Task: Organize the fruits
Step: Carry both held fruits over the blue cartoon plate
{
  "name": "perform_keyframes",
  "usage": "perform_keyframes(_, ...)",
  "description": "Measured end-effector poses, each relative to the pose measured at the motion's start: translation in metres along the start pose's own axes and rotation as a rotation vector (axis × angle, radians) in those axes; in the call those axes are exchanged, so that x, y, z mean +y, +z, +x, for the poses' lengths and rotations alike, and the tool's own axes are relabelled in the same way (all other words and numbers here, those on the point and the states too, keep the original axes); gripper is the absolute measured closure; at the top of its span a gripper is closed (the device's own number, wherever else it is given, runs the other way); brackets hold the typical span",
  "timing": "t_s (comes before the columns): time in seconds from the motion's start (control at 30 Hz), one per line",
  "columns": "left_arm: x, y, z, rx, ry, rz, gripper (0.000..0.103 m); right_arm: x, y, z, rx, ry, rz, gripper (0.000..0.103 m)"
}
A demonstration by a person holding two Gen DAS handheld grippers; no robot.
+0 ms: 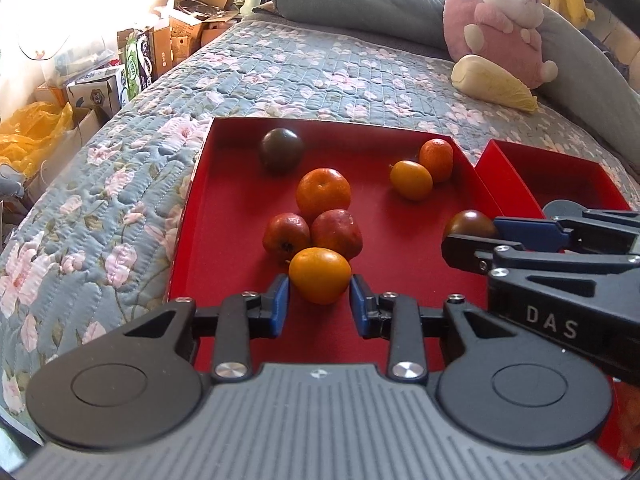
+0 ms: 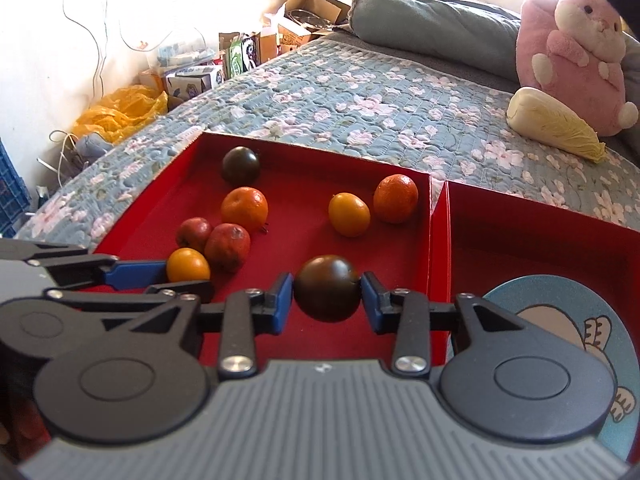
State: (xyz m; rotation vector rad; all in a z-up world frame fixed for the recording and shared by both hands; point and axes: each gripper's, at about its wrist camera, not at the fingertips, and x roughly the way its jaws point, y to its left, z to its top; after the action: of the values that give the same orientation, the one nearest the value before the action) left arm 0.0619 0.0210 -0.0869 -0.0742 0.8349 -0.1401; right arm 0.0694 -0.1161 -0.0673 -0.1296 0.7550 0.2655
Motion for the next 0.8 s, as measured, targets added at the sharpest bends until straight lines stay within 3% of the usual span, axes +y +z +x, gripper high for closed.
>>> perform_keyframes(0.4, -0.006, -0.002, -0.008, -0.018, 0.013, 0.026, 0.065, -0.006, -0.007, -0.042, -0.060, 0.069, 0.073, 0.062)
perform_keyframes(0.8, -0.023, -0.002, -0.019, -0.048, -0.004, 0.063, 0.065, -0.010, -0.016, -0.060, -0.071, 0.078, 0.074, 0.062)
